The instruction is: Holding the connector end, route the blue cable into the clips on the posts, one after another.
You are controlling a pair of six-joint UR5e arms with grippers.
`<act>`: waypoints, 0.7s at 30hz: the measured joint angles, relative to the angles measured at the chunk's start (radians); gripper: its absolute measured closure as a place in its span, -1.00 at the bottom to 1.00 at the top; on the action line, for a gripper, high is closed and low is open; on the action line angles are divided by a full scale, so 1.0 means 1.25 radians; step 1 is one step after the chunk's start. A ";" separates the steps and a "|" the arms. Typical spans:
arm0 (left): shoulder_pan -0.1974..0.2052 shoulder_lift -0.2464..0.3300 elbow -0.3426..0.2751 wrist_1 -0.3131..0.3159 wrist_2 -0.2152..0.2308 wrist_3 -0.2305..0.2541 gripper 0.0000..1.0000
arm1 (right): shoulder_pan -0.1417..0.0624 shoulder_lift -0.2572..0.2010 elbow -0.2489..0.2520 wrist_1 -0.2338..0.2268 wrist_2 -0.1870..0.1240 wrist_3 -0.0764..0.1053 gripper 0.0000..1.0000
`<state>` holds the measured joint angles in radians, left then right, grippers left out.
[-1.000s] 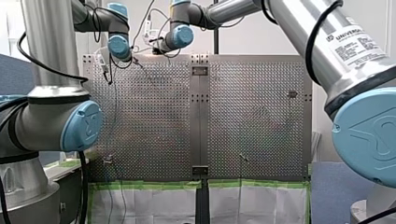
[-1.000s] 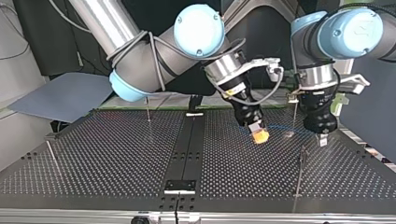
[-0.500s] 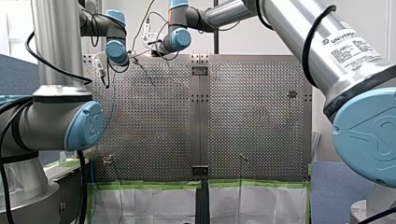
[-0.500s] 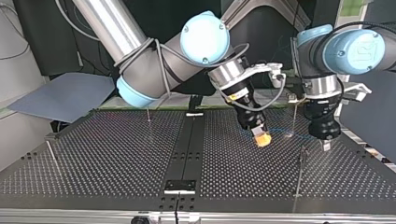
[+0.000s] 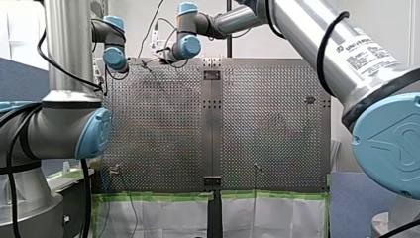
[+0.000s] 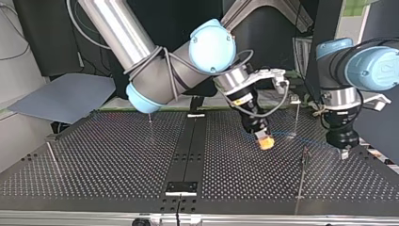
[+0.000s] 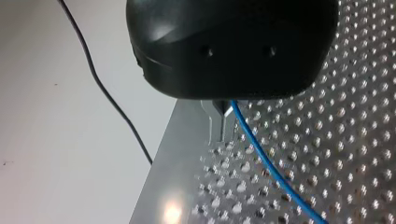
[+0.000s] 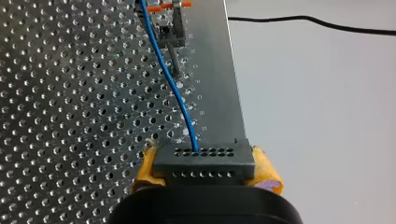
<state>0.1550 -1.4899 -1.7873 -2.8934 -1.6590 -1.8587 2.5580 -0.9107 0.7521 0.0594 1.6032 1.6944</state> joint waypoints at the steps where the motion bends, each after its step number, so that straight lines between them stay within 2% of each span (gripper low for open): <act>1: 0.005 -0.001 0.002 0.001 0.006 0.002 1.00 | 0.000 0.003 -0.006 0.002 0.000 0.000 1.00; 4: 0.019 -0.004 0.008 0.008 0.025 0.003 1.00 | 0.001 0.014 -0.027 0.014 0.000 -0.001 1.00; 10: 0.026 -0.005 0.017 0.021 0.065 -0.013 1.00 | 0.001 0.025 -0.058 0.030 0.000 -0.003 1.00; 18: 0.020 -0.006 0.022 0.032 0.120 -0.037 1.00 | -0.004 0.028 -0.064 0.037 0.000 -0.002 1.00; 21: 0.020 -0.011 0.022 0.036 0.127 -0.045 1.00 | -0.006 0.027 -0.064 0.041 0.000 -0.002 1.00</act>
<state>0.1798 -1.5034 -1.7600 -2.8484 -1.5006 -1.9146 2.5504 -0.8775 0.6720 0.1103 1.6031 1.6924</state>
